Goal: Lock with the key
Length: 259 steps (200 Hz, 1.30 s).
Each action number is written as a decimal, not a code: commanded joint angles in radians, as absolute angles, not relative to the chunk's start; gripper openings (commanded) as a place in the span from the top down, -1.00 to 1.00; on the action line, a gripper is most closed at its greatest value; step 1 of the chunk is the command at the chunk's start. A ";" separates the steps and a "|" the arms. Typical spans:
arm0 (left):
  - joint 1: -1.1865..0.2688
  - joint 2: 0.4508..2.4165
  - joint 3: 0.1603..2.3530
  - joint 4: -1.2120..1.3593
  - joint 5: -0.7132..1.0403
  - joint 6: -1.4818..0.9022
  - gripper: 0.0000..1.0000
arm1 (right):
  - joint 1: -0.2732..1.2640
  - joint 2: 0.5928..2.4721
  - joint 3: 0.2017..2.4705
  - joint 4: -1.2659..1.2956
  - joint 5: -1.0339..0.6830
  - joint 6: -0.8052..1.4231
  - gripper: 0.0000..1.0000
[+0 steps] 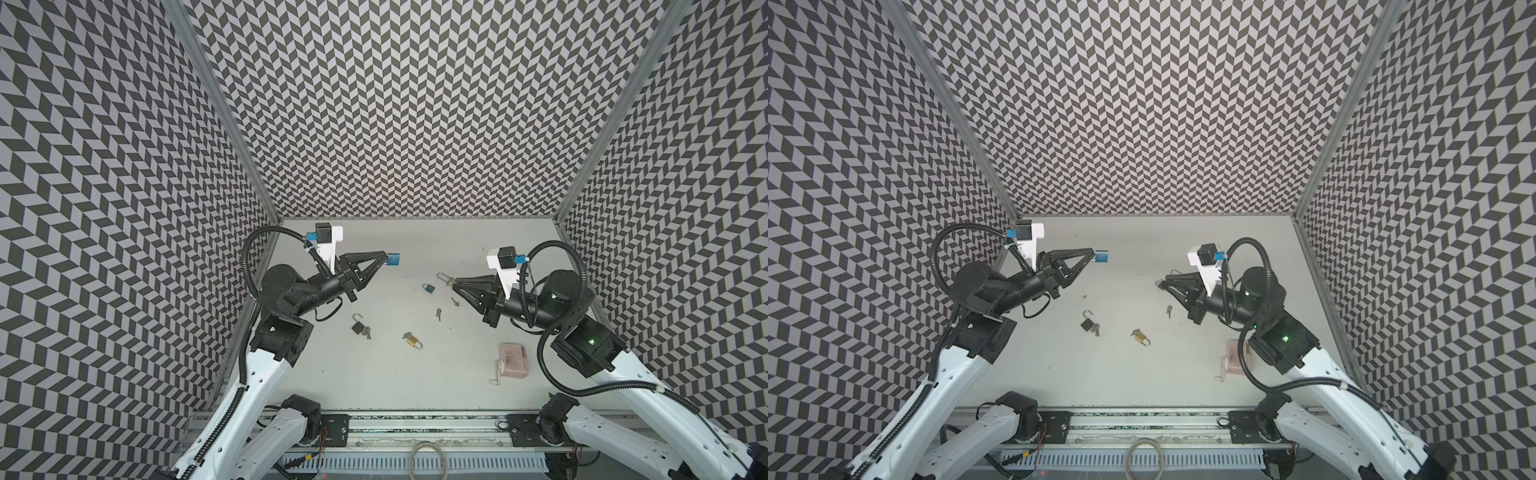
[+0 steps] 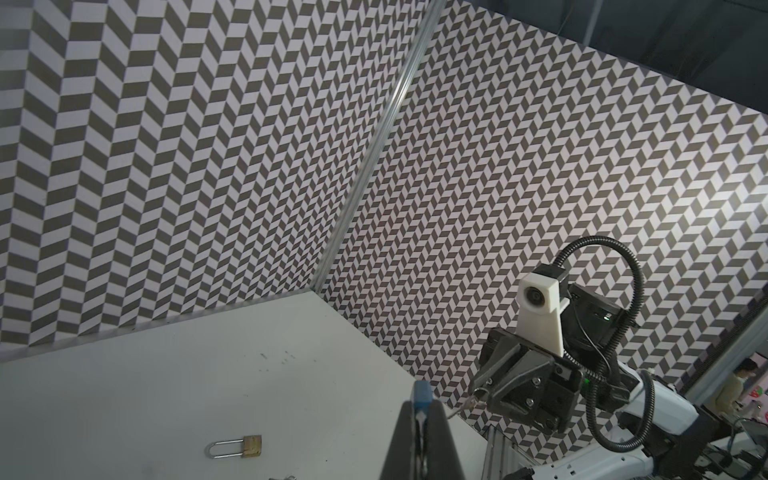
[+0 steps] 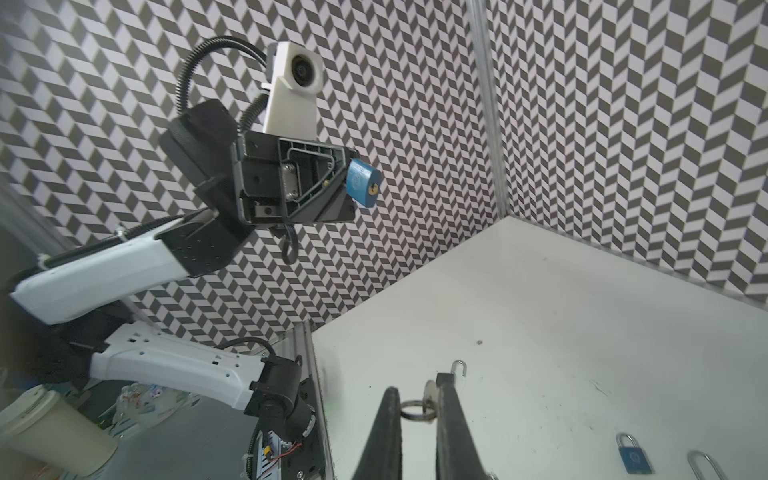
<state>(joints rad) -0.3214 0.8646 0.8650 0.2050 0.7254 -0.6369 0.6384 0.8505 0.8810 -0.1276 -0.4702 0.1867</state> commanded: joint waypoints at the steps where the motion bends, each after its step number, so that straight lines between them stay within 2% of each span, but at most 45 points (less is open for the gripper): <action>1: -0.315 0.877 0.854 0.097 0.631 -0.600 1.00 | 0.640 0.858 0.860 -0.184 -0.377 0.207 1.00; 49: -0.344 0.904 0.789 -0.067 0.448 -0.542 1.00 | 0.641 0.943 0.694 -0.193 -0.353 0.315 1.00; 95: -0.351 0.894 0.690 -0.034 0.440 -0.584 1.00 | 0.660 1.093 0.624 -0.143 -0.363 0.337 1.00; 159: -0.319 0.853 0.656 -0.067 0.390 -0.603 1.00 | 0.721 1.342 0.682 -0.114 -0.283 0.325 1.00; 259: -0.300 0.859 0.637 -0.041 0.426 -0.615 1.00 | 0.721 1.573 0.790 -0.052 -0.280 0.283 1.00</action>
<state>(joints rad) -0.3065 0.8658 0.6437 -0.0689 0.4141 -0.6044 0.7170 1.5288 0.7422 -0.1181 -0.3016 0.3035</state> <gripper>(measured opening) 0.048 0.115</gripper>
